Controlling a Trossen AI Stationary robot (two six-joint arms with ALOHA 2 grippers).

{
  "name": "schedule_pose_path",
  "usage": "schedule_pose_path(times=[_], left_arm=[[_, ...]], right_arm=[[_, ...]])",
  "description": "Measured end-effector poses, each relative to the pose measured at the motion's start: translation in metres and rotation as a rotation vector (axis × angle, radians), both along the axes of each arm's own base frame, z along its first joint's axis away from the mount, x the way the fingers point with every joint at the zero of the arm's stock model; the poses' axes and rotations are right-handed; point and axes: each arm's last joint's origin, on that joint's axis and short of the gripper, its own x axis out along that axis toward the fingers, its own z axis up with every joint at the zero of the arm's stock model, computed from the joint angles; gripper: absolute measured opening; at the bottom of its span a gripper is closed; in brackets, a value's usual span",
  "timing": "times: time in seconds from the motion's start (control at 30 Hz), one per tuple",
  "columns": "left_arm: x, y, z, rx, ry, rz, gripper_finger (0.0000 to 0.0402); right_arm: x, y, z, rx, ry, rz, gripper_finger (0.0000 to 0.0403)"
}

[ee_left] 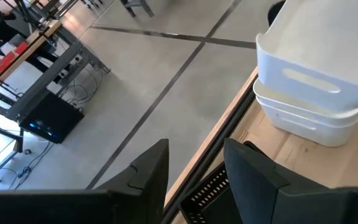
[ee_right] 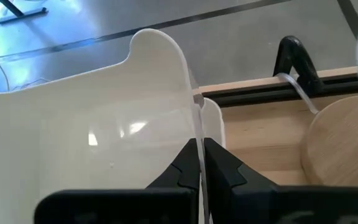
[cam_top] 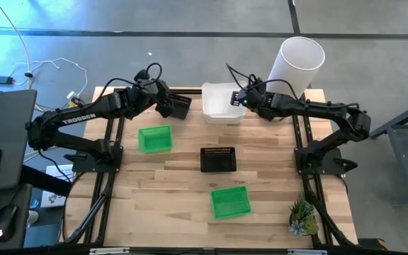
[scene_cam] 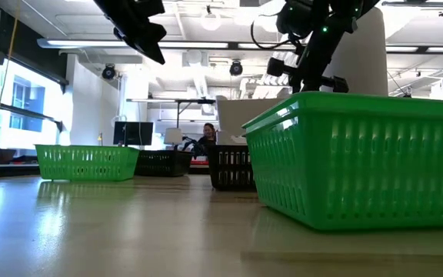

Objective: Stack baskets on shelf by color
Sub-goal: Stack the bottom white bin on the stacked white bins, then stack the bottom black bin on the stacked black bins

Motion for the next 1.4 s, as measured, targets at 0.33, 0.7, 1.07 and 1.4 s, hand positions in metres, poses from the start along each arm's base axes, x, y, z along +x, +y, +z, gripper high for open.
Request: schedule_pose_path(times=[0.33, 0.7, 1.07, 1.4], left_arm=[[0.000, 0.000, 0.000, -0.001, -0.001, 0.000, 0.0140], [0.000, 0.000, 0.000, -0.002, 0.000, -0.003, 0.0140], [0.000, 0.000, 0.000, -0.003, -0.001, -0.003, 0.0140], [0.000, 0.000, -0.001, -0.006, 0.007, -0.003, 0.0140]], right_arm=[[0.002, -0.005, -0.009, 0.044, 0.023, -0.002, 0.0000], [0.005, -0.014, -0.023, 0.084, 0.066, 0.000, 0.0000], [0.004, -0.015, -0.022, 0.041, 0.099, -0.015, 0.0055], [0.011, -0.014, -0.006, -0.019, 0.142, 0.073, 0.0102]])
